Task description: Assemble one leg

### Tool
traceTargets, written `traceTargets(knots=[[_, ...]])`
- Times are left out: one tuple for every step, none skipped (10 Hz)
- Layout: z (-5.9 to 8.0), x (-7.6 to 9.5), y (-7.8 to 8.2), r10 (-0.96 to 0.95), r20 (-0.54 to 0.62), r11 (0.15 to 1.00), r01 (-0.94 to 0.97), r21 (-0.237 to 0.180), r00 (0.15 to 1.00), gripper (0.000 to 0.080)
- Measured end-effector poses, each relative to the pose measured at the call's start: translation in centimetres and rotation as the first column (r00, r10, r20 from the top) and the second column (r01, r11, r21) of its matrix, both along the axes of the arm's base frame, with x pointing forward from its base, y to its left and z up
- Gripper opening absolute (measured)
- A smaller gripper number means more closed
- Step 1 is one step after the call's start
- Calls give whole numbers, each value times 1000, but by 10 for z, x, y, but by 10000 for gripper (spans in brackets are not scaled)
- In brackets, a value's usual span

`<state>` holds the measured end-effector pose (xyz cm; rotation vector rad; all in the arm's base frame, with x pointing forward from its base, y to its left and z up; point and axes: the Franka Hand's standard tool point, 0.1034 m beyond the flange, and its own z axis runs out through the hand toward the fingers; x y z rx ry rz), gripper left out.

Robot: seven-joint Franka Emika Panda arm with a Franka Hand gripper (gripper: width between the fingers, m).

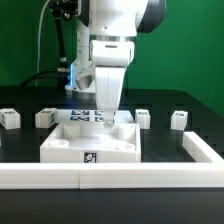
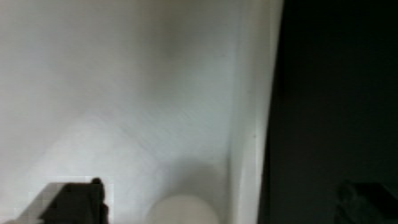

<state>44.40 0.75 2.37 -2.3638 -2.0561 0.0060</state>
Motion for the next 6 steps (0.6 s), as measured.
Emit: traceTargets(knots=[[-8, -7, 1, 0, -13, 1000, 0, 3, 1000, 650], [-13, -10, 1, -1, -21, 1000, 1, 5, 1000, 650], [-15, -11, 1, -1, -25, 1000, 1, 5, 1000, 650], [-14, -10, 3, -10, -23, 1000, 10, 5, 1000, 650], [-14, -10, 3, -11, -24, 1000, 11, 5, 1000, 542], [-14, -10, 2, -11, -24, 1000, 12, 5, 1000, 542]])
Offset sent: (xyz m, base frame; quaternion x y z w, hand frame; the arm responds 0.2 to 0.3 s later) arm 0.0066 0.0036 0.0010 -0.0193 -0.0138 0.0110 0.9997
